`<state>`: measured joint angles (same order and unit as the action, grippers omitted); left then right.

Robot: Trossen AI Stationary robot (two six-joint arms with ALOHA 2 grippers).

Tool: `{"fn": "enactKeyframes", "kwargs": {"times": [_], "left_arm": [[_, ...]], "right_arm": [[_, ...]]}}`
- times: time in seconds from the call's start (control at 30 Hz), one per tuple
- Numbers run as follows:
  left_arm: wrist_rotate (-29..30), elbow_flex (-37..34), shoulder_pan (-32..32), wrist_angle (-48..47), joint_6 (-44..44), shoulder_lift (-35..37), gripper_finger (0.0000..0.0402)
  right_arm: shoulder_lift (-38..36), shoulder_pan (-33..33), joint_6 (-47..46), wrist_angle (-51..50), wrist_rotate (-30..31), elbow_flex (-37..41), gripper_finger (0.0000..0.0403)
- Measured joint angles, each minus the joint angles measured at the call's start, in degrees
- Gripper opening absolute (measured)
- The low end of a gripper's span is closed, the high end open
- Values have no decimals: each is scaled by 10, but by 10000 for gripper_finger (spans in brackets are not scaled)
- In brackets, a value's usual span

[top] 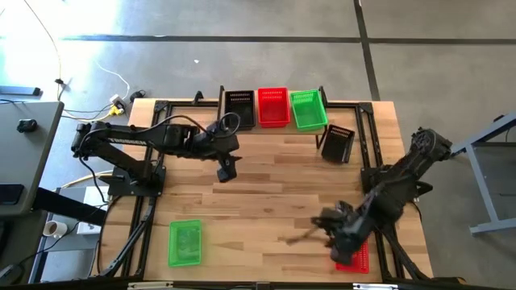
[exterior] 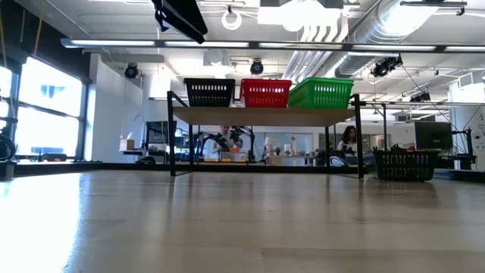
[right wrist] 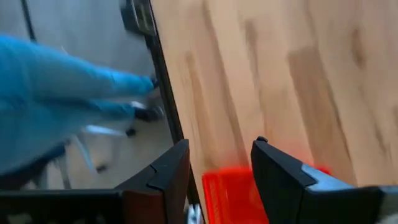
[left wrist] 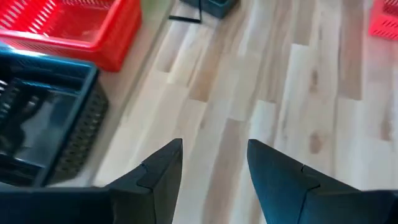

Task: Stack baskets on shelf by color
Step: Stack the red bin on the stacked red bins on the shelf

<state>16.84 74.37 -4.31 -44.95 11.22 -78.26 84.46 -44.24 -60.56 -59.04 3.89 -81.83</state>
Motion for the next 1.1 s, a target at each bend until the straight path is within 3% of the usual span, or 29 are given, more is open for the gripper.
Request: {"fn": "enactKeyframes", "kwargs": {"times": [0.3, 0.53, 0.8, 1.1], "left_arm": [[-2, 0, 54, -3, 96, 0, 170], [-1, 0, 97, -3, 151, 0, 170], [5, 0, 127, -4, 187, 0, 170], [5, 0, 146, -3, 188, 0, 170]], "right_arm": [[36, -97, -59, 17, 2, 43, 156], [75, -142, -87, 92, 1, 73, 156], [140, -180, -111, 129, -17, 78, 156], [204, -208, -154, 105, -44, 78, 156]]}}
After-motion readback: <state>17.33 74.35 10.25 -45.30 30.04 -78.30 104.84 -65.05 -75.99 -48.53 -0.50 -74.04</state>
